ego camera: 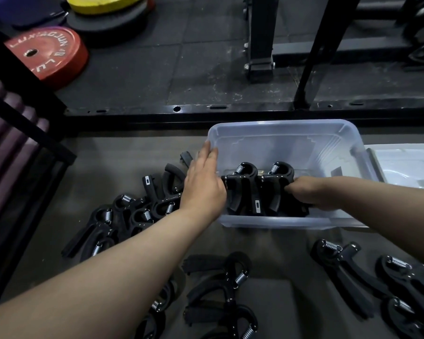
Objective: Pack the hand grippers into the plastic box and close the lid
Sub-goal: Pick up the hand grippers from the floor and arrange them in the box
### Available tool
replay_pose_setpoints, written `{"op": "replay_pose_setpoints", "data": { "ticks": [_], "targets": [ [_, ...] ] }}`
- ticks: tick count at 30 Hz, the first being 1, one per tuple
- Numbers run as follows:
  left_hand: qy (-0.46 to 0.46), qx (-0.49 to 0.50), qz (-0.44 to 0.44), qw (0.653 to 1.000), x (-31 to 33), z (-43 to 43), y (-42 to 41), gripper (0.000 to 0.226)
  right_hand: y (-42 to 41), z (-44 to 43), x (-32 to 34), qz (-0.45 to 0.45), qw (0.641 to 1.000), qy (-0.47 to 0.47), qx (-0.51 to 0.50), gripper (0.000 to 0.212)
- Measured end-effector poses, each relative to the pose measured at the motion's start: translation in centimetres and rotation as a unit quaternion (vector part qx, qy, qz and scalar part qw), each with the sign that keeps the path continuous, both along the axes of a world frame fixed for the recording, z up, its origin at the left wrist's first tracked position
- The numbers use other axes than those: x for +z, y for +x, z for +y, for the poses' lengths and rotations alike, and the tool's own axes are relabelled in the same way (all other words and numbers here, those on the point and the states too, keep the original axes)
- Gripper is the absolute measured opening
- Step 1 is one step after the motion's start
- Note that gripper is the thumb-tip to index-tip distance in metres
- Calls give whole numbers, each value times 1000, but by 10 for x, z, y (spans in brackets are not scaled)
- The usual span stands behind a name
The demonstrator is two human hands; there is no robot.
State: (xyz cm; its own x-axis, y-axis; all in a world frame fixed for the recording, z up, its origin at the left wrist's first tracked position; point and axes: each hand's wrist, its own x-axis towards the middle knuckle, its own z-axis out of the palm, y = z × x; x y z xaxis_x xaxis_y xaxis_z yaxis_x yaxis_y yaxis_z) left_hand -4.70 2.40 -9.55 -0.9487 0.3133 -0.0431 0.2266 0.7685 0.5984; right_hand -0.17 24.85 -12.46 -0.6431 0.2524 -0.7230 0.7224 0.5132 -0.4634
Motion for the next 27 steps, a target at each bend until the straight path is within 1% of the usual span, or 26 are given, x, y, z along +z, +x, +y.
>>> {"op": "replay_pose_setpoints", "data": {
  "ticks": [1,2,4,5,6,8,10,11,13,14,15,16,17,19,21,22,25,27],
  "targets": [
    [5,1,2,1000,0,0,1,63,-4,0,1,-5,1000,29,3,18],
    [9,1,7,1000,0,0,1,62,-8,-1,1,-6,998,67,11,22],
    [20,4,15,1000,-1,0,1,60,-17,-6,3,10,986,166,18,42],
    [33,11,17,999,-3,0,0,59,-22,-12,6,37,978,202,28,48],
    [49,23,17,998,-4,0,0,57,-27,-19,9,83,973,210,40,50],
    [81,57,1,995,-8,-3,-1,55,-37,-39,18,208,960,172,77,51],
    [119,92,-49,987,-11,-6,-3,54,-43,-65,27,329,927,131,121,51],
    [147,112,-80,980,-12,-7,-4,53,-45,-78,31,369,911,115,144,52],
    [216,157,-131,955,-14,-11,-5,52,-49,-102,33,420,871,120,225,54],
    [248,180,-145,941,-16,-13,-6,50,-52,-113,32,422,855,135,270,54],
    [266,202,-153,930,-20,-18,-6,47,-56,-123,29,416,844,150,302,56],
    [263,224,-157,925,-25,-24,-7,45,-59,-132,27,394,847,163,318,58],
    [233,245,-158,928,-31,-32,-10,44,-62,-140,25,364,859,173,316,61],
    [117,262,-145,947,-46,-54,-17,41,-63,-149,22,339,875,182,294,64],
    [6,235,-116,965,-58,-75,-25,33,-61,-148,23,346,874,176,293,66],
    [-34,215,-101,971,-63,-84,-29,29,-59,-146,24,346,874,167,299,66],
    [-111,170,-76,976,-76,-102,-44,24,-55,-143,29,354,873,151,301,65],
    [-148,121,-45,981,-84,-108,-52,27,-54,-145,29,358,873,148,298,64]
  ]
}}
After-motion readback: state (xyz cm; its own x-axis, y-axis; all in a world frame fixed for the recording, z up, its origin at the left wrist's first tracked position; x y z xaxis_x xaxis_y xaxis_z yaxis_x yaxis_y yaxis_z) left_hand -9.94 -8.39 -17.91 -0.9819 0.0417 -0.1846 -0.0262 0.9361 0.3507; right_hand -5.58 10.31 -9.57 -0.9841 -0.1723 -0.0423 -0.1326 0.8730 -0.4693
